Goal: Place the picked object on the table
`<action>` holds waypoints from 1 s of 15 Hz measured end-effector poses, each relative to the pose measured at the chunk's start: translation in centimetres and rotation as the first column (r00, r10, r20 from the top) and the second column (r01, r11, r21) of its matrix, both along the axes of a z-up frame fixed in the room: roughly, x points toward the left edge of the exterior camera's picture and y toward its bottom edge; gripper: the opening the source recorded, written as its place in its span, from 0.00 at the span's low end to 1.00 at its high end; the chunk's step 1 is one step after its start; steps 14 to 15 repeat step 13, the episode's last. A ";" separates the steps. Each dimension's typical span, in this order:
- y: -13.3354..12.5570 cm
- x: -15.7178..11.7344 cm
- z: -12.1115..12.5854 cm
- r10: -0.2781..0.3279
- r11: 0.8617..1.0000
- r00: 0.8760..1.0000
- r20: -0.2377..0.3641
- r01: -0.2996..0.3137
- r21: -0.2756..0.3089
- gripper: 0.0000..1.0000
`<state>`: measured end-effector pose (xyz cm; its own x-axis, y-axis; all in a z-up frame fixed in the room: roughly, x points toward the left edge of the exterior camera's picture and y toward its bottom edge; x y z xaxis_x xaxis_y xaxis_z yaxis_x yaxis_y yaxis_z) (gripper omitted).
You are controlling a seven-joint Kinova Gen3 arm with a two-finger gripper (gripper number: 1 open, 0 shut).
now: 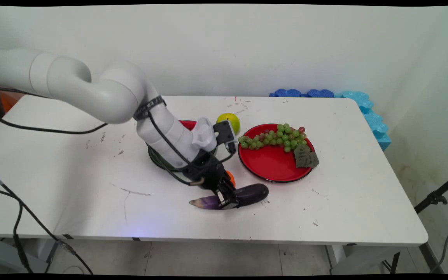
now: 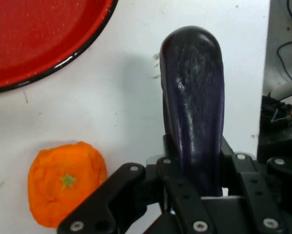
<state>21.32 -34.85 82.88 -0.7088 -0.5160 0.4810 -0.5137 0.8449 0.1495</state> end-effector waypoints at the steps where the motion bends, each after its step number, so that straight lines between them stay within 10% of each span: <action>1: 0.1 -0.1 -0.4 -0.003 1.000 1.000 0.002 0.003 -0.004 0.00; 7: 0.3 -0.2 -1.8 -0.018 0.999 1.000 0.014 0.019 -0.030 0.00; 8: 0.3 -0.2 -1.9 -0.022 0.999 1.000 0.014 0.022 -0.034 1.00; 15: 0.4 -0.2 -1.8 -0.042 0.997 0.999 0.005 0.042 -0.059 1.00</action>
